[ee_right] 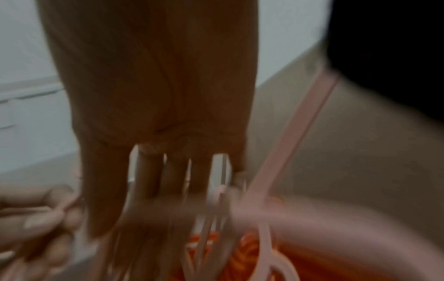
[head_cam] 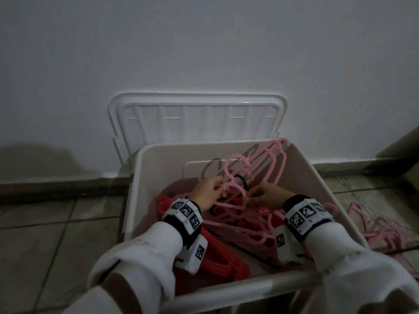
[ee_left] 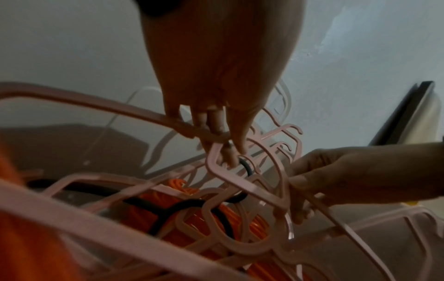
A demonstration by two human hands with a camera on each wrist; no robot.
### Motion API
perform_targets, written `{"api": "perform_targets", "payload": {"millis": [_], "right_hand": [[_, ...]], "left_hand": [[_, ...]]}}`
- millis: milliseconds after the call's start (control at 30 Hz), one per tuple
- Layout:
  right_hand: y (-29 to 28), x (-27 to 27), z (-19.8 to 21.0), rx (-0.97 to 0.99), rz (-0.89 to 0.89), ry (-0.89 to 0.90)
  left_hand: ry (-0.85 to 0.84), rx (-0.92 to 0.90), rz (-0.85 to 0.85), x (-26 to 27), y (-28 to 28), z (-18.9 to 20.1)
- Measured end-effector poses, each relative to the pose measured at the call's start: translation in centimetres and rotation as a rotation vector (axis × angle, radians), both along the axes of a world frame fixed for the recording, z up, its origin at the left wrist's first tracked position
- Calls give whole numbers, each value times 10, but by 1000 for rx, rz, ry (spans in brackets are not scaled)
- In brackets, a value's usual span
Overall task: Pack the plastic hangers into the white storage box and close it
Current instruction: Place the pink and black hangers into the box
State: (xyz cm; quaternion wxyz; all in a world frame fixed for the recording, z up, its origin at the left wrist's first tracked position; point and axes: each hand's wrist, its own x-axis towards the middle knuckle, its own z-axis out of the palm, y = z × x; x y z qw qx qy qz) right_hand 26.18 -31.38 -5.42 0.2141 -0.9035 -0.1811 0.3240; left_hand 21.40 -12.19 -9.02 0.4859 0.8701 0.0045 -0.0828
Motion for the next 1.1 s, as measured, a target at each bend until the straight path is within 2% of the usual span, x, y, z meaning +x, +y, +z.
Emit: {"api": "perform_targets", "payload": {"millis": [100, 167, 233, 333, 400, 533, 633, 700, 767, 833, 1000, 1100], "right_hand": [[-2, 2, 6, -86, 51, 41], [-5, 5, 13, -104, -43, -58], [-9, 10, 18, -107, -179, -185], [-12, 15, 20, -182, -338, -208], [-11, 15, 20, -237, -345, -147], [-13, 11, 18, -218, -315, -74], [-15, 10, 12, -216, -251, -44], [-13, 8, 7, -147, -208, -15], [-10, 5, 10, 27, -273, -20], [-6, 3, 13, 149, -346, -58], [-7, -2, 18, 367, -376, -35], [-14, -5, 23, 452, -398, -42]], "left_hand": [[-47, 238, -54, 3, 0, 3], [-135, 339, 14, 5, 3, 9], [-184, 361, 100, 7, 7, 15], [-200, 398, 109, 8, 8, 17], [-193, 413, 56, 6, 6, 17], [-191, 388, 13, 6, 5, 18], [-80, 362, -117, 3, 2, 17], [2, 380, -250, -1, -1, 15], [28, 410, -336, -2, -3, 12], [17, 383, -344, 0, -3, 10], [-16, 162, -322, 0, -2, 11], [-79, 181, -269, 2, -1, 11]]}}
